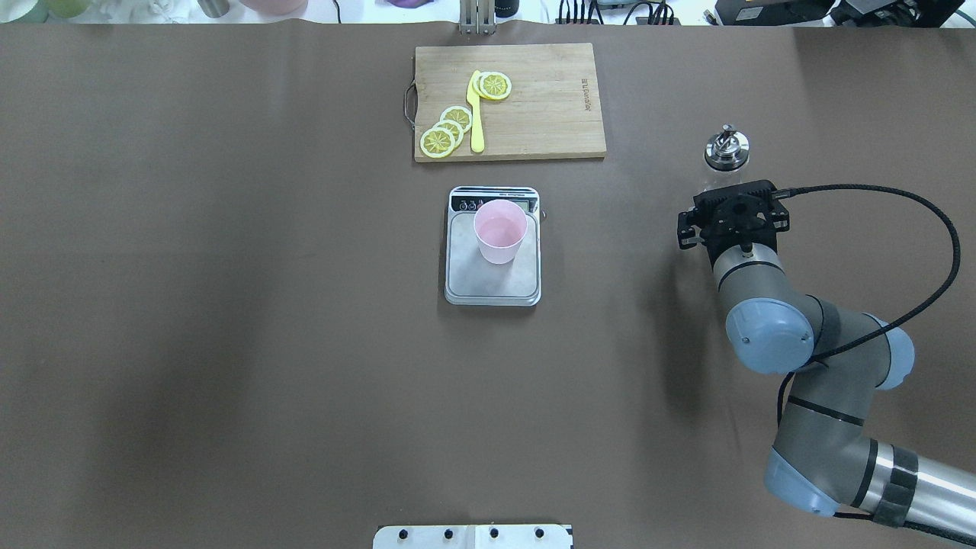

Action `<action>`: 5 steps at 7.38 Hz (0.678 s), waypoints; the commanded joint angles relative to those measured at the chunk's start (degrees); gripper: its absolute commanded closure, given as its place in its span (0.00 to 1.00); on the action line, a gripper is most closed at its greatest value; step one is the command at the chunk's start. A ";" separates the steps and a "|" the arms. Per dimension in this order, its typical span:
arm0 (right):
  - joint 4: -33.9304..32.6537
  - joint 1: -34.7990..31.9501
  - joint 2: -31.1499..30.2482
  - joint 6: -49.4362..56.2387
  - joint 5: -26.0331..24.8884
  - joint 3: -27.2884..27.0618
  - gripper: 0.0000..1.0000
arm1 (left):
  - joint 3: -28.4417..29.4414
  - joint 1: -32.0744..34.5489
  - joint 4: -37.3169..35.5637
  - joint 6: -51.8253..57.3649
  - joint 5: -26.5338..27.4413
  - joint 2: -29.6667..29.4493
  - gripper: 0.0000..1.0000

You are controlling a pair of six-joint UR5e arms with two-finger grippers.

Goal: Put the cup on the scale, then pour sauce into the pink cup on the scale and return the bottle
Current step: 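Carry the bottle with the right gripper toward the pink cup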

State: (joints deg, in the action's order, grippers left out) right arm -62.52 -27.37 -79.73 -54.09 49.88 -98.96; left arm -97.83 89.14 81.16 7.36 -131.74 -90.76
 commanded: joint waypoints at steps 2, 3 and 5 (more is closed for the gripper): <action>-19.62 0.82 7.47 0.05 -5.02 -1.59 1.00 | 0.01 -0.02 -0.04 -0.07 0.08 1.02 0.02; -20.79 2.31 7.49 -0.13 -7.75 -1.42 1.00 | 0.18 -0.02 -0.04 -0.07 0.08 1.19 0.02; -27.54 4.08 8.36 0.47 -11.38 -1.59 1.00 | 0.10 -0.02 -0.04 0.02 0.08 2.15 0.02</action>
State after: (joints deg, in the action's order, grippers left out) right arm -85.92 -24.40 -72.09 -54.09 40.54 -100.36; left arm -97.66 89.12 81.12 7.35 -131.66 -89.38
